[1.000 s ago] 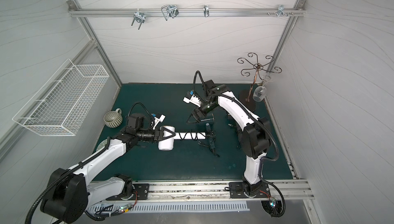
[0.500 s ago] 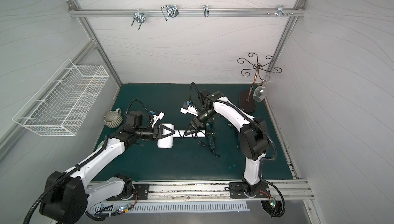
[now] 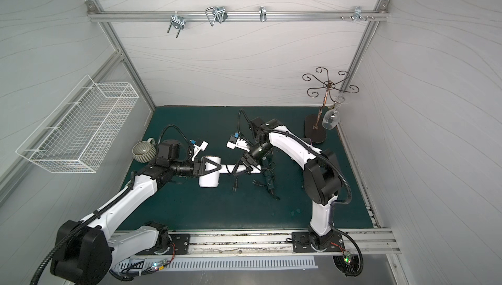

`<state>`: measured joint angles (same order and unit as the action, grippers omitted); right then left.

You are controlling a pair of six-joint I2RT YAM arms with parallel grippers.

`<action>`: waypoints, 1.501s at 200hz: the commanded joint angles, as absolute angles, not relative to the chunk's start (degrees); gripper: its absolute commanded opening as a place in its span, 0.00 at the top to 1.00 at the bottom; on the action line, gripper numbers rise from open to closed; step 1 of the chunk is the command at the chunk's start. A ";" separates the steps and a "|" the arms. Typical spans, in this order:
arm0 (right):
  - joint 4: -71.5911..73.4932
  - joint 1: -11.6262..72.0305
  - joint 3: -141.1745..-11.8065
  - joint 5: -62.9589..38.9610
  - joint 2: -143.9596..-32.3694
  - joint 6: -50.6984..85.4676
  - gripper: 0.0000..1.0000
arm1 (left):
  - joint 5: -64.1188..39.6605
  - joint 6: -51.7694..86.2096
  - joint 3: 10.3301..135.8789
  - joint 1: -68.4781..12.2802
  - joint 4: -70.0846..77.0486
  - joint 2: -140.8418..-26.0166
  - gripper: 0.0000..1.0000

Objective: Wrap the cord around the hair dryer
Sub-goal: Place the hair dryer at the center of the board.

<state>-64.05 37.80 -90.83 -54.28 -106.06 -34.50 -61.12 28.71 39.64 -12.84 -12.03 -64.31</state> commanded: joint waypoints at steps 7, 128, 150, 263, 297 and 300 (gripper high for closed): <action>-68.08 39.54 -91.26 -57.22 -106.96 -36.99 0.34 | -62.79 27.14 45.09 -11.44 -8.02 -63.70 1.00; -68.66 44.02 -92.28 -52.19 -110.32 -37.57 0.69 | -60.22 17.93 53.61 -10.81 -18.05 -66.52 1.00; -68.11 44.05 -92.06 -51.88 -110.60 -36.52 0.86 | -58.73 17.40 54.12 -10.81 -19.18 -66.80 1.00; -28.88 41.00 -78.34 -53.79 -105.85 2.19 1.00 | -30.65 15.58 62.69 -7.74 -31.63 -62.92 0.02; -8.80 42.58 -72.06 -46.32 -107.99 21.70 1.00 | -24.85 13.45 63.98 -7.69 -33.22 -62.32 0.02; -7.35 42.87 -71.77 -45.26 -108.42 23.15 1.00 | -24.79 13.45 63.97 -7.65 -33.18 -62.31 0.02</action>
